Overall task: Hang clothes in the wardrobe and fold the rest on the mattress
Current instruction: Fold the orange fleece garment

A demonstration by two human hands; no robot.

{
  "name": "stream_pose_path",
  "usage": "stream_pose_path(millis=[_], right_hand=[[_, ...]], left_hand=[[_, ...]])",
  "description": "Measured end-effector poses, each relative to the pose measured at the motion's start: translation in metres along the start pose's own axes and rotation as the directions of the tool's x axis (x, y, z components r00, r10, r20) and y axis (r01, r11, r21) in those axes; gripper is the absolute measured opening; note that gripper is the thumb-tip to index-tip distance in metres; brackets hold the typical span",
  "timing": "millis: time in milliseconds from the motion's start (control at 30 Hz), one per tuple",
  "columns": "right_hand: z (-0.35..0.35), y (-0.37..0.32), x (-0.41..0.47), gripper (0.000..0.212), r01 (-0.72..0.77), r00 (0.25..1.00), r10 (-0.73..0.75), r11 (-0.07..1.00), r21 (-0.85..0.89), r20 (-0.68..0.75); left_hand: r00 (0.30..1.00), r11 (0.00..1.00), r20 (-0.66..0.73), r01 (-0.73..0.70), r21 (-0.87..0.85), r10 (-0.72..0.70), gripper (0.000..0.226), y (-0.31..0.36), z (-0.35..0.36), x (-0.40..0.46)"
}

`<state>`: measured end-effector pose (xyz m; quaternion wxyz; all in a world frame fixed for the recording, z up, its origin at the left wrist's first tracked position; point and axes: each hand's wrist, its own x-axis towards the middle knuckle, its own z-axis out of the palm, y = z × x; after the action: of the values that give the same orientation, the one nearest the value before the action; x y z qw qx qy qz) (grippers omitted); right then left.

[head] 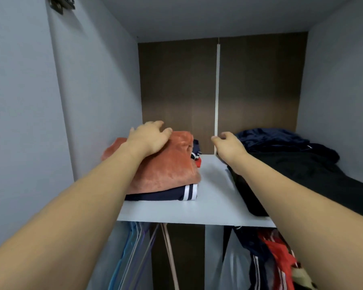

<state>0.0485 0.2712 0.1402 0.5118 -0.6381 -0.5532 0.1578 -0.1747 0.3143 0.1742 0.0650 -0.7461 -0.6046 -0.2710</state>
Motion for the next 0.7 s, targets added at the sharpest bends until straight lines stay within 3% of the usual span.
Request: stream_pose_path(millis=[133,333,533,700], right_hand=[[-0.069,0.014,-0.029,0.053,0.100,0.988,-0.132,0.945,-0.312,-0.081],[-0.146,0.024,-0.092,0.054,0.111,0.980,-0.188,0.786,-0.608,-0.065],[-0.192,0.029,-0.172,0.057,0.038,0.987,-0.139,0.671,-0.741,-0.076],[-0.216,0.028,-0.239,0.058,-0.087,0.981,-0.091,0.586,-0.806,-0.172]], left_hand=[[0.975,0.978,-0.106,-0.184,0.095,0.194,0.060,0.050,-0.007,-0.029],[0.911,0.916,-0.129,-0.374,0.148,0.393,0.058,0.126,-0.002,-0.082],[0.855,0.861,-0.105,-0.506,0.055,0.509,0.052,0.171,-0.005,-0.136],[0.775,0.779,-0.099,-0.627,-0.005,0.624,0.052,0.193,-0.003,-0.176]])
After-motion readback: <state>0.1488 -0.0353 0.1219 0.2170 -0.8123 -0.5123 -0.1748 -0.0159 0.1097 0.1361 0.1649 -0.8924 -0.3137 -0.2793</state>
